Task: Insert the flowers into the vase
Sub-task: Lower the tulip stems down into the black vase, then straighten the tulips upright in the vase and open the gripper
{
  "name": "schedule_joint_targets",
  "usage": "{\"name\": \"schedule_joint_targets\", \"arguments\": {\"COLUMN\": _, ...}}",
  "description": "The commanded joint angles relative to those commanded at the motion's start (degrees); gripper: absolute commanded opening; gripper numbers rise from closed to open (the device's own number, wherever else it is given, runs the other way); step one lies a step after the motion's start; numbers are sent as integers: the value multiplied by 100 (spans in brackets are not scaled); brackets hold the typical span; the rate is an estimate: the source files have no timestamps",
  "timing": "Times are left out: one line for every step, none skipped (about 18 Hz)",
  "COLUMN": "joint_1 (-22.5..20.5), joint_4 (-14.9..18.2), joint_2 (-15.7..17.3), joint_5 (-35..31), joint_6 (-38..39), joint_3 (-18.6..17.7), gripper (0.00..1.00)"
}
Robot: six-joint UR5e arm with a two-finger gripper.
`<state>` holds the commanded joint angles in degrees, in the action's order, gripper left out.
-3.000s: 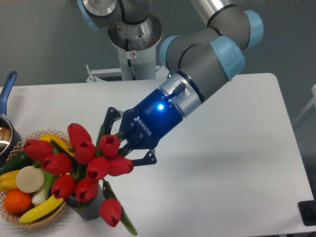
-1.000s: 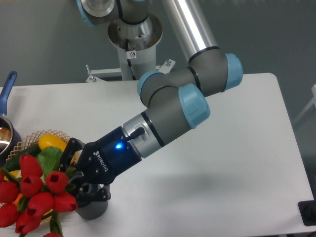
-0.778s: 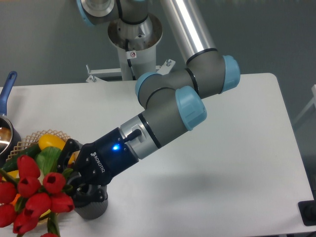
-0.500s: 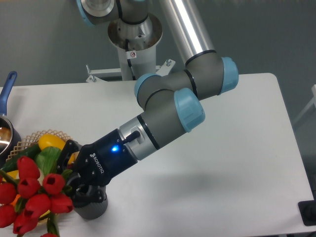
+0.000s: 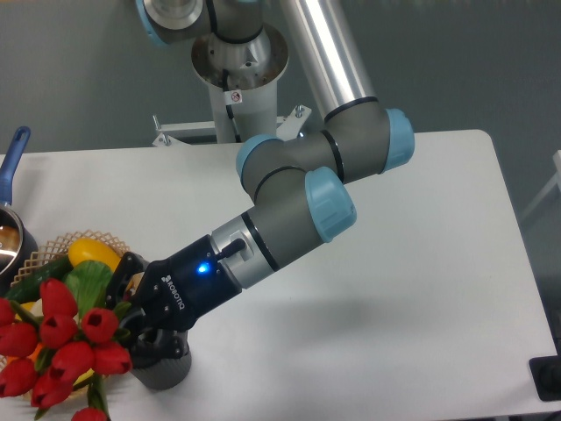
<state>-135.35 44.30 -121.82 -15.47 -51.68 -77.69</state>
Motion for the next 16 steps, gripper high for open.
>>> {"name": "schedule_joint_targets", "arguments": {"joint_1": -18, "joint_4": 0, "joint_2": 9, "joint_5": 0, "joint_6": -9, "joint_3": -52, "gripper": 19}}
{"name": "schedule_joint_targets", "arguments": {"joint_1": -26, "joint_4": 0, "joint_2": 17, "joint_5": 0, "joint_6": -113, "joint_3": -105, "gripper": 19}}
{"name": "schedule_joint_targets", "arguments": {"joint_1": -35, "joint_4": 0, "joint_2": 26, "joint_5": 0, "joint_6": -219, "joint_3": -193, "gripper": 20}}
{"name": "schedule_joint_targets", "arguments": {"joint_1": -53, "joint_4": 0, "joint_2": 44, "joint_5": 0, "joint_6": -316, "joint_3": -289, "gripper": 20}}
{"name": "schedule_joint_targets", "arguments": {"joint_1": -70, "joint_4": 0, "joint_2": 44, "joint_5": 0, "joint_6": -430, "joint_3": -403, "gripper": 20}}
{"name": "schedule_joint_targets", "arguments": {"joint_1": -70, "joint_4": 0, "joint_2": 70, "joint_5": 0, "joint_6": -553, "joint_3": -509, "gripper": 21}}
{"name": "schedule_joint_targets", "arguments": {"joint_1": -97, "joint_4": 0, "joint_2": 123, "joint_5": -9, "joint_6": -658, "joint_3": -623, "gripper": 22}}
{"name": "schedule_joint_targets", "arguments": {"joint_1": -123, "joint_4": 0, "joint_2": 167, "joint_5": -9, "joint_6": -746, "joint_3": -755, "gripper": 22}}
{"name": "schedule_joint_targets", "arguments": {"joint_1": -141, "joint_4": 0, "joint_2": 219, "joint_5": -9, "joint_6": -825, "joint_3": -852, "gripper": 23}}
{"name": "schedule_joint_targets", "arguments": {"joint_1": -141, "joint_4": 0, "joint_2": 255, "joint_5": -9, "joint_6": -887, "joint_3": -957, "gripper": 23}}
{"name": "schedule_joint_targets", "arguments": {"joint_1": -167, "joint_4": 0, "joint_2": 281, "joint_5": -26, "joint_6": -975, "joint_3": -1036, "gripper": 24}}
{"name": "schedule_joint_targets", "arguments": {"joint_1": -185, "joint_4": 0, "joint_2": 299, "joint_5": -35, "joint_6": -1071, "joint_3": -1133, "gripper": 24}}
{"name": "schedule_joint_targets", "arguments": {"joint_1": -193, "joint_4": 0, "joint_2": 316, "joint_5": -35, "joint_6": -1168, "joint_3": -1221, "gripper": 24}}
{"name": "schedule_joint_targets", "arguments": {"joint_1": -202, "joint_4": 0, "joint_2": 343, "joint_5": -35, "joint_6": -1247, "joint_3": -1309, "gripper": 25}}
{"name": "schedule_joint_targets", "arguments": {"joint_1": -202, "joint_4": 0, "joint_2": 351, "joint_5": -44, "joint_6": -1300, "joint_3": -1405, "gripper": 25}}
{"name": "schedule_joint_targets", "arguments": {"joint_1": -211, "joint_4": 0, "joint_2": 386, "joint_5": -53, "joint_6": -1362, "joint_3": -1520, "gripper": 26}}
